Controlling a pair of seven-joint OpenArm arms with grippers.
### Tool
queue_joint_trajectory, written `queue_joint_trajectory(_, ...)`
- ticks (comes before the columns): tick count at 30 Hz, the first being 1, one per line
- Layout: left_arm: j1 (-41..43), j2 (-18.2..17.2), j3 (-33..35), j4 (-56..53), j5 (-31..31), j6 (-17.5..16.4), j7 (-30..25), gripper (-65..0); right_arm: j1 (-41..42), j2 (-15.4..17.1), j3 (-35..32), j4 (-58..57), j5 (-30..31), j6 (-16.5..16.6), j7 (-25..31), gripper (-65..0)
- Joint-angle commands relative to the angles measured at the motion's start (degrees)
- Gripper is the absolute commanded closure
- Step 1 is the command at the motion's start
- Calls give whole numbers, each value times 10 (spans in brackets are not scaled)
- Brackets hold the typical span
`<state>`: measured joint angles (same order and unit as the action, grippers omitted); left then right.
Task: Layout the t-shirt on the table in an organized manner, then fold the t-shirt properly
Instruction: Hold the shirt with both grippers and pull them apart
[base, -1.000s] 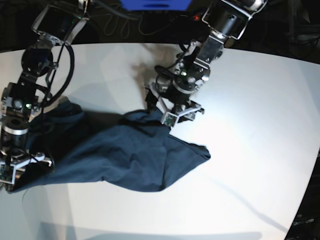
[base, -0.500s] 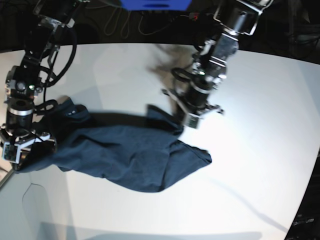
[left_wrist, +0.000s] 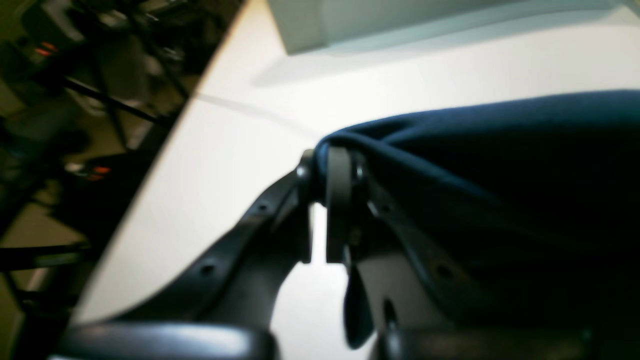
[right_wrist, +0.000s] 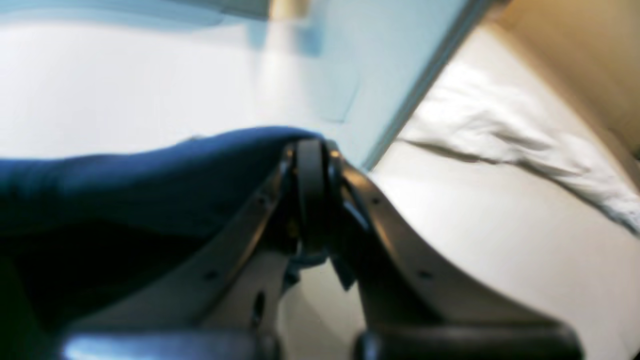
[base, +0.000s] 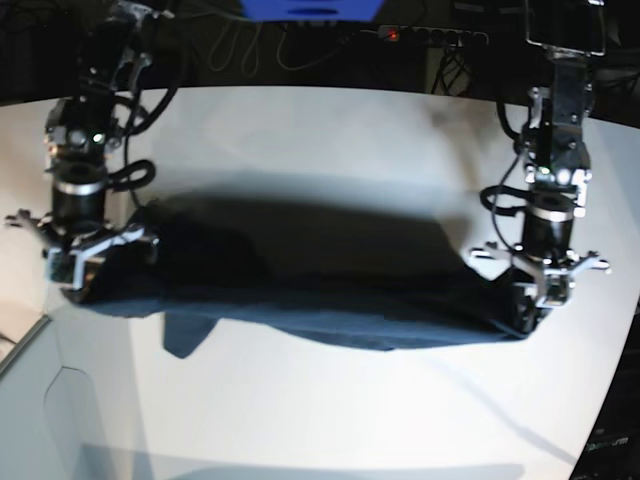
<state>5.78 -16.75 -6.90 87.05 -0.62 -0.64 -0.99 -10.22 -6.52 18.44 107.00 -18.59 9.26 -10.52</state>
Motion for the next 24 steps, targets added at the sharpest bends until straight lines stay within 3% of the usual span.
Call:
queue_joint_trajectory(1,2,-11,-7,12,1,3,-14,0,-11,2,-20,14,3,-3,16,0)
queue_joint_trajectory(6,30,-47,-11,9,1,3,-14,0,-60,2,-92,14,3,-3,17,0)
queue_joint_trajectory(13,42,-69,-11,8,2,3,-14,-1,-55,5,-109,13,3,-3,17,0)
queue_joint_trajectory(18,-16,-76,17,-33,2,2,-12,-4,5,17,-110,-12,2,-3,15,0)
queue_joint_trajectory(24,-122,-76,102,-202,2,2,-12,-5,96,33,-107,-96,1,-3,14,0)
